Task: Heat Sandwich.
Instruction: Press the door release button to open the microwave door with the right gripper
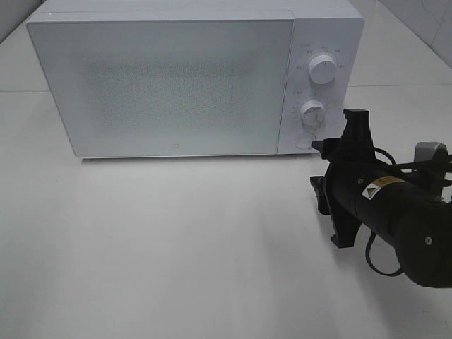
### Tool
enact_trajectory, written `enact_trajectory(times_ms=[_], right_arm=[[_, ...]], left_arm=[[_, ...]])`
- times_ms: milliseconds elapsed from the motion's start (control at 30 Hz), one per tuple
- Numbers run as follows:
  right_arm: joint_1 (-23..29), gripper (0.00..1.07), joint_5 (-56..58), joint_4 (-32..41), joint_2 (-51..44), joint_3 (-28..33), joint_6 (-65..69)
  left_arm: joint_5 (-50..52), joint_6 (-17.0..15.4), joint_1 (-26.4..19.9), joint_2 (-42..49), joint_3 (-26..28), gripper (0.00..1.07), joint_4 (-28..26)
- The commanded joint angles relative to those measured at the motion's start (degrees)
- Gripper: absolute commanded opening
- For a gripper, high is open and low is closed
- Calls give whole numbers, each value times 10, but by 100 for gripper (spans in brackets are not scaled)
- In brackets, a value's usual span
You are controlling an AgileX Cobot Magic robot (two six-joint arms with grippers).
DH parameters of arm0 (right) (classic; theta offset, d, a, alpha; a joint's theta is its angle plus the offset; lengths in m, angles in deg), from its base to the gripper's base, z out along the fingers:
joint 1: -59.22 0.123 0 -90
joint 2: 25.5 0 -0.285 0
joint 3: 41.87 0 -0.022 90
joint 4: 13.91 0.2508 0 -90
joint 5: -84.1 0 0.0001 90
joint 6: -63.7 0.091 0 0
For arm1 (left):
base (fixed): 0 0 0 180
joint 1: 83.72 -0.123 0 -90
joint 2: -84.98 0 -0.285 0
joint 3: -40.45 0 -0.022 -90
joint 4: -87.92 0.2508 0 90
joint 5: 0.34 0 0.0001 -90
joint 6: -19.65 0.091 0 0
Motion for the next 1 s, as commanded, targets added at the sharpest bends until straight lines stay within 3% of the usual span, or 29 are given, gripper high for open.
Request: enact_trajectory(times_ms=[33, 167, 267, 767, 1000], right_arm=[[4, 37, 5, -6, -2, 1, 7], [4, 9, 5, 0, -2, 1, 7], [4, 0, 8, 0, -2, 1, 6], [-2, 1, 15, 17, 14, -1, -2], [-21, 1, 17, -13, 42, -22, 5]], left_arm=[[5, 0, 0, 14, -2, 100, -3], [5, 0, 0, 14, -2, 100, -3], [5, 0, 0, 14, -2, 100, -3], [5, 0, 0, 14, -2, 100, -3], [5, 0, 0, 14, -2, 100, -3]])
